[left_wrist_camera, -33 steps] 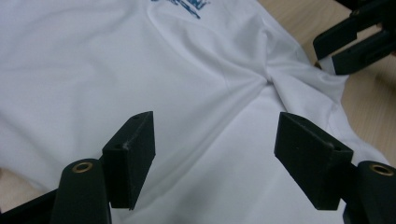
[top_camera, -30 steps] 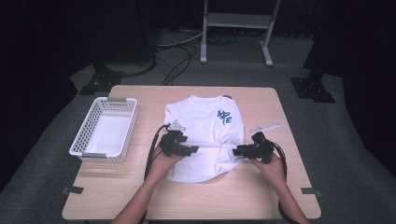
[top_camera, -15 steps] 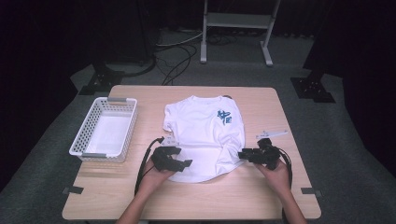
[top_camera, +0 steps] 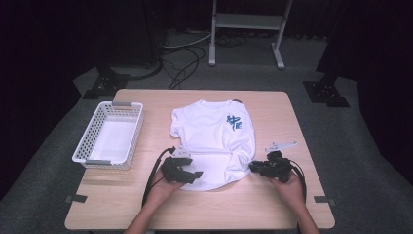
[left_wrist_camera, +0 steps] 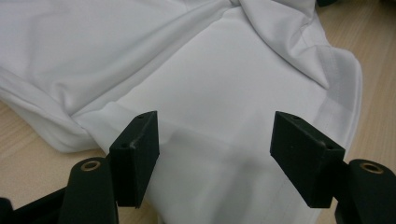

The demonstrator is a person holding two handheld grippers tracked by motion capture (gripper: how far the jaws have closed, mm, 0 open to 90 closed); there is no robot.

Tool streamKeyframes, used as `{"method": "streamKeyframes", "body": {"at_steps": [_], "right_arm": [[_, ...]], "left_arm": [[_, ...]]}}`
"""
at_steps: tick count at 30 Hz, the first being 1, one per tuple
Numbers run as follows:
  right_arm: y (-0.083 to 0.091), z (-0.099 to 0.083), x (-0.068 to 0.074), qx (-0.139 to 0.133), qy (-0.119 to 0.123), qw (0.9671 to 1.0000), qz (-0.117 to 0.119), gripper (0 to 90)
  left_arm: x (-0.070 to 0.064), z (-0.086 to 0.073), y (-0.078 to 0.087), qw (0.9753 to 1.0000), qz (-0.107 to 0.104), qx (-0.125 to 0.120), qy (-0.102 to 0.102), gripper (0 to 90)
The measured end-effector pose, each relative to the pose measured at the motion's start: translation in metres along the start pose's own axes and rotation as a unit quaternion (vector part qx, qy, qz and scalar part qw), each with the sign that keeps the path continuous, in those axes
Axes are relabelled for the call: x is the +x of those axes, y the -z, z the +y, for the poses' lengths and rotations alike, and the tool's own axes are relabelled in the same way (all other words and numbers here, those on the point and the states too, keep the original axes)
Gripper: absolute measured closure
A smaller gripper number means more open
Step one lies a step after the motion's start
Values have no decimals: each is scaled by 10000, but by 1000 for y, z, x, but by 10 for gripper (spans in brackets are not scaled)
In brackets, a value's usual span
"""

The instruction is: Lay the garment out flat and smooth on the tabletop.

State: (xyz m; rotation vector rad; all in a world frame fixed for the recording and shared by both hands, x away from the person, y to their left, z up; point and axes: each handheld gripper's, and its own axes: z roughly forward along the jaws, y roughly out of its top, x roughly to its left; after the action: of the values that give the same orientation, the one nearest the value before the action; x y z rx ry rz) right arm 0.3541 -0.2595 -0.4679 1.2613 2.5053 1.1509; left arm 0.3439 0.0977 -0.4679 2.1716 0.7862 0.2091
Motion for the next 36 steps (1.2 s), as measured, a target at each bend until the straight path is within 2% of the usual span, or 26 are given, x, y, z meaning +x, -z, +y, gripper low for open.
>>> {"method": "streamKeyframes", "body": {"at_steps": [2, 3, 8, 12, 15, 21, 26, 31, 36], "right_arm": [[-4, 4, 0, 64, 50, 10000, -46, 713], [-8, 6, 1, 183, 79, 9998, -96, 714], [-8, 7, 6, 305, 188, 9992, -184, 723], [-5, 5, 9, 391, 206, 9989, -162, 722], [2, -2, 15, 525, 216, 9983, -100, 716], [11, -12, 22, 666, 41, 9977, 87, 709], [19, -21, 29, 793, 52, 9967, 171, 709], [24, -29, 38, 814, 93, 9964, 223, 704], [29, -38, 43, 788, 14, 9963, 337, 693]], "left_arm": [[0, 0, -1, 10000, 17, 43, -10, 327], [0, -1, -1, 9999, 43, 92, -58, 327], [0, -3, 0, 9999, 84, 102, -84, 326], [-2, -5, 0, 9997, 102, 173, -121, 325], [-5, -7, 2, 9995, 134, 210, -171, 325], [-9, -9, 4, 9989, 206, 329, -271, 325], [-12, -13, 9, 9986, 213, 378, -287, 323], [-14, -18, 14, 9986, 224, 382, -278, 320], [-18, -23, 19, 9983, 236, 420, -318, 315]]}}
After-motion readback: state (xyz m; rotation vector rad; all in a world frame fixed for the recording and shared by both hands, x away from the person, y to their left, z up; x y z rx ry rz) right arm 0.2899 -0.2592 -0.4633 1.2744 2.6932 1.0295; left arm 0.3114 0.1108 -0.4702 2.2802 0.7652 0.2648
